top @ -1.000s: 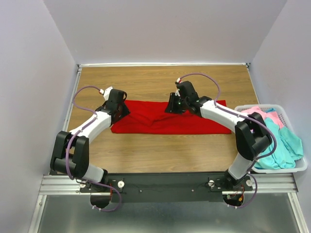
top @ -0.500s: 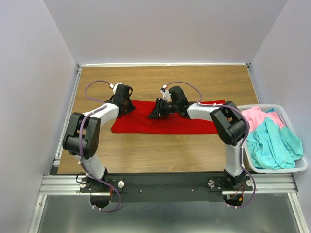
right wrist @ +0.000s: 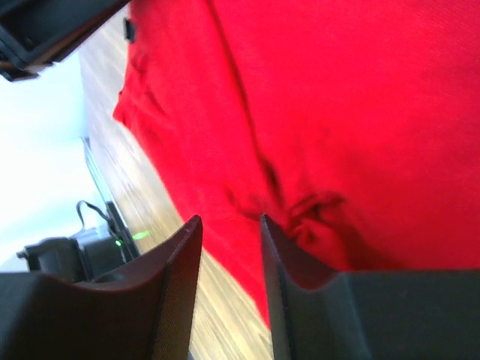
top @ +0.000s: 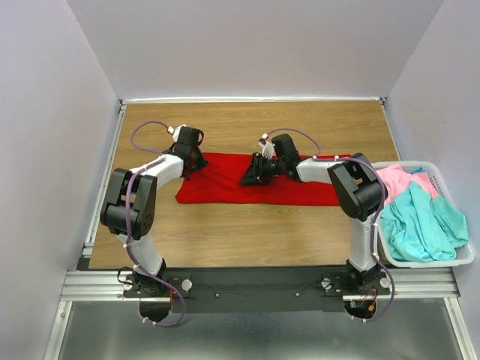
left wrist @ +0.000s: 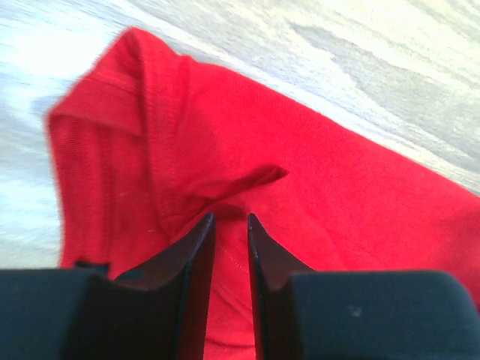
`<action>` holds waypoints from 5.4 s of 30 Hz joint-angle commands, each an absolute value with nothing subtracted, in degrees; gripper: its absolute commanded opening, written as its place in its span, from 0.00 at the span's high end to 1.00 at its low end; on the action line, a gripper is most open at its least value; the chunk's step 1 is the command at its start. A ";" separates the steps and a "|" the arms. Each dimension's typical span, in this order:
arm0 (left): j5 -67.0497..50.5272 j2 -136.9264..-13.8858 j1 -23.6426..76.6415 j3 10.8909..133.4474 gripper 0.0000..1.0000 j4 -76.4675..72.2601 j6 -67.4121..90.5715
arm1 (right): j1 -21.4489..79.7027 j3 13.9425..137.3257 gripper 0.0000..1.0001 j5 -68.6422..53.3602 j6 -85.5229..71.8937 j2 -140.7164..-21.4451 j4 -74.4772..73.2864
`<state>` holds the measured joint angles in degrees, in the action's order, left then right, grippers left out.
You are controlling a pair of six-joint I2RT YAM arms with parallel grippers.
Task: Fold and stack the t-shirts
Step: Fold the tshirt
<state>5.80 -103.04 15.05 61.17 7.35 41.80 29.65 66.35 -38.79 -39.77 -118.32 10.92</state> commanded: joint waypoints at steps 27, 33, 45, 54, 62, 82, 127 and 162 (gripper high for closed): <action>25.49 -38.93 14.50 35.77 0.04 2.29 18.54 | 40.70 100.79 0.44 -24.54 -16.87 -139.03 -8.44; 25.40 -41.83 14.59 36.30 0.04 1.93 17.84 | 32.97 117.39 0.43 -14.60 -24.60 -149.21 -8.44; 24.70 -42.63 14.59 36.30 0.04 1.32 17.40 | 24.87 111.61 0.30 -11.35 -14.95 -129.94 -9.05; 24.70 -41.49 14.59 36.30 0.04 1.32 17.67 | 24.87 77.46 0.39 5.53 -16.34 -101.62 -25.56; 23.91 -41.39 14.59 36.39 0.04 1.32 17.84 | 24.87 58.72 0.46 10.81 -20.30 -90.27 -31.11; 24.17 -41.13 14.59 36.56 0.04 2.64 17.84 | 22.50 54.76 0.57 1.42 -20.57 -100.10 -31.38; 0.53 -59.50 18.00 48.16 0.05 23.70 28.03 | 36.12 55.67 0.39 -7.55 -33.13 -84.65 -37.88; -8.43 -75.06 44.82 40.87 0.32 34.98 39.29 | 35.86 40.25 0.69 -22.50 -33.93 -87.28 -31.11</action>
<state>-6.39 -73.84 43.40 41.41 33.36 38.72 35.68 41.36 -21.08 -34.52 -86.43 -31.27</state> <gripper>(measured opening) 0.700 0.339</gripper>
